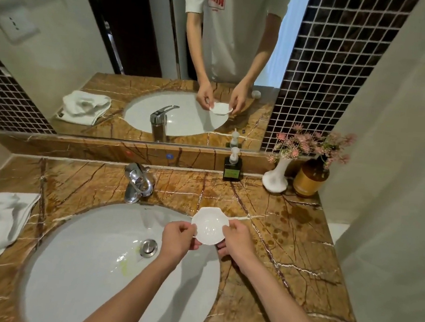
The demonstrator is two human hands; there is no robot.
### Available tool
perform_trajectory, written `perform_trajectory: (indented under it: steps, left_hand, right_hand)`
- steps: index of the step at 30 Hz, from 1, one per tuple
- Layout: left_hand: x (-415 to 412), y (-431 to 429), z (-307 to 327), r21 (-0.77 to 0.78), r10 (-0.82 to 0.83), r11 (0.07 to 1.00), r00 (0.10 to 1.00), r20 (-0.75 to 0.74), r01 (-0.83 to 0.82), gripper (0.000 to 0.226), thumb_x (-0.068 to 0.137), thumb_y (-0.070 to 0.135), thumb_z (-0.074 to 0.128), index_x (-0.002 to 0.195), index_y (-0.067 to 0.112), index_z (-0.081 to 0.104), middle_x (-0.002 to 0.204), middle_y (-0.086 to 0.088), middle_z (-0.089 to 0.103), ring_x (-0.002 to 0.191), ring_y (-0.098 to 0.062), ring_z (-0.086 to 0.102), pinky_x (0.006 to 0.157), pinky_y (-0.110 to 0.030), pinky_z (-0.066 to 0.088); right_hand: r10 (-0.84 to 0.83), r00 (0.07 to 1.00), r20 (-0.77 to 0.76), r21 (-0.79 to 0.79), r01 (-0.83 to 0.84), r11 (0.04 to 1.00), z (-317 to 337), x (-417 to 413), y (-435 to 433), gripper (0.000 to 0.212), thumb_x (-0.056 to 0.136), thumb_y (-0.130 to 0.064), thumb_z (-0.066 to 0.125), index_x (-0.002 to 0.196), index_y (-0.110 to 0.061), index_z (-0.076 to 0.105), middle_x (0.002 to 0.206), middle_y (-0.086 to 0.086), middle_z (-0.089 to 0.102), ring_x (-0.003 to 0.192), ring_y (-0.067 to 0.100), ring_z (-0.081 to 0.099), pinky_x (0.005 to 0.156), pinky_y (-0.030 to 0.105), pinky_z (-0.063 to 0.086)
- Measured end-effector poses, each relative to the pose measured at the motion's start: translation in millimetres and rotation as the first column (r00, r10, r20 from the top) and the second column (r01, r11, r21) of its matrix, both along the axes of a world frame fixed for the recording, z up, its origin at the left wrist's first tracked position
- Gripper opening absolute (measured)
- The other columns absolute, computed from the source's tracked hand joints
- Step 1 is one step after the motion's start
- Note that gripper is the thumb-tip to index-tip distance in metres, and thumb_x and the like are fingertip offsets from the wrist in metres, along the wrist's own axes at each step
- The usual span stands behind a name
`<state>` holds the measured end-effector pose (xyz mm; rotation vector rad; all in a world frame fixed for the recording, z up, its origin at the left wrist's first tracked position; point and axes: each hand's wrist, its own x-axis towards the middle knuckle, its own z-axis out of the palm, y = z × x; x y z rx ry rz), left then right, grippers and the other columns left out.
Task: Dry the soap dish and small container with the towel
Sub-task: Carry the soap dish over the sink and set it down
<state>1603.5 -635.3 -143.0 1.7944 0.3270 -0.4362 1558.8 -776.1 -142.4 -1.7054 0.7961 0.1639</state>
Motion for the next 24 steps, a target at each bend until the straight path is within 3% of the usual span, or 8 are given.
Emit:
perform_trajectory:
  steps: [2, 6, 8, 11, 13, 19, 24]
  left_hand:
    - [5.9, -0.8, -2.3, -0.002, 0.004, 1.0, 1.0, -0.011, -0.004, 0.026, 0.09, 0.004, 0.057, 0.065, 0.0, 0.062, 0.057, -0.012, 0.06, 0.043, -0.02, 0.063, 0.044, -0.028, 0.054]
    - [23.5, -4.5, -5.9, -0.025, 0.002, 1.0, 0.998, -0.059, -0.004, 0.02, 0.09, 0.004, 0.057, 0.07, -0.001, 0.061, 0.058, -0.014, 0.059, 0.045, -0.025, 0.062, 0.042, -0.029, 0.053]
    - [34.9, -7.2, -8.1, -0.028, -0.009, 1.0, 0.997, -0.077, 0.007, 0.02, 0.09, 0.004, 0.057, 0.071, -0.001, 0.058, 0.058, -0.015, 0.058, 0.045, -0.027, 0.061, 0.043, -0.03, 0.054]
    - [50.7, -11.4, -13.6, -0.02, -0.031, 0.999, 0.996, -0.09, 0.029, 0.018, 0.09, 0.005, 0.058, 0.073, -0.001, 0.058, 0.061, -0.014, 0.059, 0.047, -0.026, 0.062, 0.043, -0.03, 0.055]
    - [58.9, -14.9, -18.9, -0.011, -0.036, 0.999, 0.995, -0.097, 0.036, 0.019, 0.09, 0.005, 0.058, 0.072, -0.002, 0.058, 0.063, -0.015, 0.059, 0.049, -0.026, 0.063, 0.042, -0.03, 0.055]
    - [72.8, -26.2, -31.4, 0.009, -0.022, 1.0, 0.993, -0.116, 0.023, 0.018, 0.09, 0.005, 0.058, 0.075, -0.003, 0.06, 0.056, -0.015, 0.059, 0.038, -0.017, 0.062, 0.039, -0.029, 0.054]
    - [83.5, -34.2, -34.6, 0.014, -0.02, 1.0, 0.993, -0.116, 0.022, 0.024, 0.091, 0.005, 0.056, 0.068, 0.0, 0.058, 0.06, -0.018, 0.062, 0.036, -0.016, 0.061, 0.037, -0.026, 0.053]
  right_hand:
    - [0.007, 0.999, -0.041, -0.092, -0.011, 0.996, -1.2, 6.6, -0.3, 0.023, 0.095, -0.011, 0.045, 0.111, -0.011, 0.061, 0.079, 0.006, 0.069, 0.048, 0.012, 0.065, 0.048, 0.029, 0.056]
    - [0.018, 0.998, -0.067, -0.187, -0.031, 0.982, -3.7, 25.0, -0.6, 0.025, 0.096, -0.007, 0.046, 0.115, -0.008, 0.062, 0.089, 0.009, 0.068, 0.059, 0.02, 0.067, 0.048, 0.029, 0.053]
    - [0.034, 0.997, -0.071, -0.219, -0.049, 0.974, -7.1, 33.6, -0.7, 0.024, 0.097, -0.008, 0.047, 0.116, -0.007, 0.061, 0.089, 0.008, 0.067, 0.068, 0.022, 0.067, 0.056, 0.032, 0.056]
    - [0.047, 0.994, -0.099, -0.315, -0.077, 0.946, -12.9, 45.7, -0.4, 0.03, 0.097, -0.011, 0.048, 0.125, -0.007, 0.056, 0.114, 0.014, 0.066, 0.099, 0.03, 0.064, 0.083, 0.042, 0.056]
    - [0.069, 0.992, -0.106, -0.39, -0.105, 0.915, -16.5, 50.9, -1.0, 0.033, 0.097, -0.012, 0.048, 0.13, -0.011, 0.05, 0.124, 0.013, 0.06, 0.108, 0.029, 0.057, 0.092, 0.042, 0.049]
    - [0.099, 0.989, -0.105, -0.426, -0.135, 0.894, -24.0, 63.2, -8.5, 0.033, 0.098, -0.011, 0.044, 0.131, -0.012, 0.047, 0.12, 0.012, 0.06, 0.097, 0.024, 0.052, 0.076, 0.032, 0.039]
    - [0.107, 0.989, -0.1, -0.397, -0.138, 0.907, -30.3, 76.7, -15.5, 0.034, 0.099, -0.01, 0.042, 0.132, -0.013, 0.047, 0.124, 0.015, 0.055, 0.095, 0.018, 0.04, 0.078, 0.029, 0.036]
